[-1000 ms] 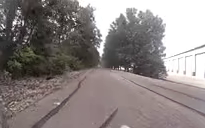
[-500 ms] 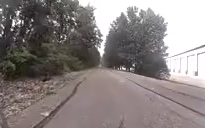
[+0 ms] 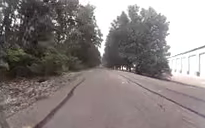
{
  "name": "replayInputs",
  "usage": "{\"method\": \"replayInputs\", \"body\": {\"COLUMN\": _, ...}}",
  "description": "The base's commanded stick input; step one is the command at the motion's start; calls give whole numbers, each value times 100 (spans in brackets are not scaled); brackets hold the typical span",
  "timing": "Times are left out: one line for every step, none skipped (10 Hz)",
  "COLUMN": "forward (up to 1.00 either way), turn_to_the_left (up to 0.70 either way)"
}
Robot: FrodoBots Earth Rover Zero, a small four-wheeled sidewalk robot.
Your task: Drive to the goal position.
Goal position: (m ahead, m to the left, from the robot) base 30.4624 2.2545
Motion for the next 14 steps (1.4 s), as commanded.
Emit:
{"method": "replayInputs", "body": {"forward": 70, "turn_to_the_left": 0}}
{"method": "replayInputs", "body": {"forward": 70, "turn_to_the_left": 0}}
{"method": "replayInputs", "body": {"forward": 70, "turn_to_the_left": 0}}
{"method": "replayInputs", "body": {"forward": 70, "turn_to_the_left": 0}}
{"method": "replayInputs", "body": {"forward": 70, "turn_to_the_left": 0}}
{"method": "replayInputs", "body": {"forward": 70, "turn_to_the_left": 0}}
{"method": "replayInputs", "body": {"forward": 70, "turn_to_the_left": 0}}
{"method": "replayInputs", "body": {"forward": 70, "turn_to_the_left": 0}}
{"method": "replayInputs", "body": {"forward": 70, "turn_to_the_left": 0}}
{"method": "replayInputs", "body": {"forward": 70, "turn_to_the_left": 0}}
{"method": "replayInputs", "body": {"forward": 70, "turn_to_the_left": 0}}
{"method": "replayInputs", "body": {"forward": 70, "turn_to_the_left": 0}}
{"method": "replayInputs", "body": {"forward": 70, "turn_to_the_left": 0}}
{"method": "replayInputs", "body": {"forward": 70, "turn_to_the_left": 0}}
